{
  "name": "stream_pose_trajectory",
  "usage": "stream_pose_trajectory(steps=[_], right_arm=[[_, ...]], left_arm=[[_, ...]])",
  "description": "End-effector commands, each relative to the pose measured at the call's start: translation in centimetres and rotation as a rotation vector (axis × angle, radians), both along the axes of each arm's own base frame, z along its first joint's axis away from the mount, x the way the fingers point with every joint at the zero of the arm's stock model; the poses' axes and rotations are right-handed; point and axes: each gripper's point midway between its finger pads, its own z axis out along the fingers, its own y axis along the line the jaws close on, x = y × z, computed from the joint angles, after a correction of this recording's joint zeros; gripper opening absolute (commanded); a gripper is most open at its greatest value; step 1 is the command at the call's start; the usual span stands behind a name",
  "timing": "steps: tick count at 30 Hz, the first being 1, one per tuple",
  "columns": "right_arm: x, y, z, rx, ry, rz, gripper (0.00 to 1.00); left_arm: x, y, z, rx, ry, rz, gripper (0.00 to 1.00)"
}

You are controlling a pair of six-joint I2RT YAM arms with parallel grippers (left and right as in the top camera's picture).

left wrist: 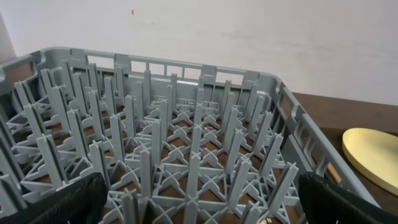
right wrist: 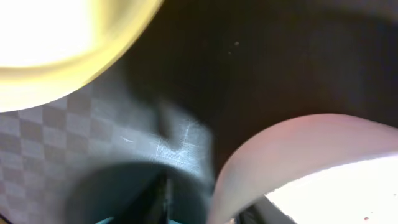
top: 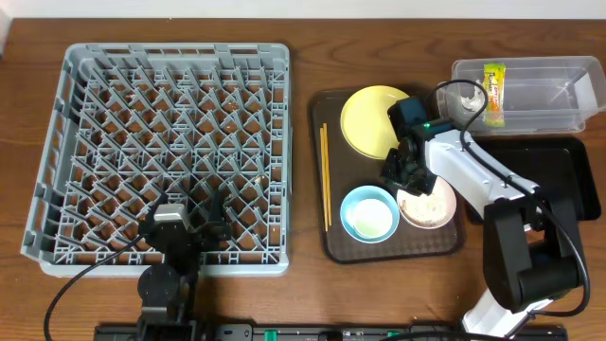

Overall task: Sort waste into correct bins and load items into the dishwasher
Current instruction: 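Lower the right gripper to the pink rice bowl and grasp its rim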

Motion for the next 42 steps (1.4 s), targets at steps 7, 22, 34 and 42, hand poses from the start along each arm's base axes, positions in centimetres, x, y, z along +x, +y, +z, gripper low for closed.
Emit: stream_pose_trajectory(steps=[7,22,34,42], right_arm=[[-0.1,-0.1,-0.5,-0.013,0.01,-0.007,0.01],[-0.9,-0.3,-0.3,0.007,0.05,-0.015,0.01],[1.0,0.9,3.3,0.055,0.001,0.073,0.01],[3.3,1.5,7.9,0.064,-0.061,0.15,0.01]], left_arm=[[-0.1,0.7,-1.8,0.021,0.057,0.036,0.98],[-0.1,0.7,-1.8,0.021,0.057,0.036,0.98],[-0.1,0.7,-1.8,0.021,0.057,0.036,0.98],[-0.1,0.7,-1.8,0.021,0.057,0.036,0.98]])
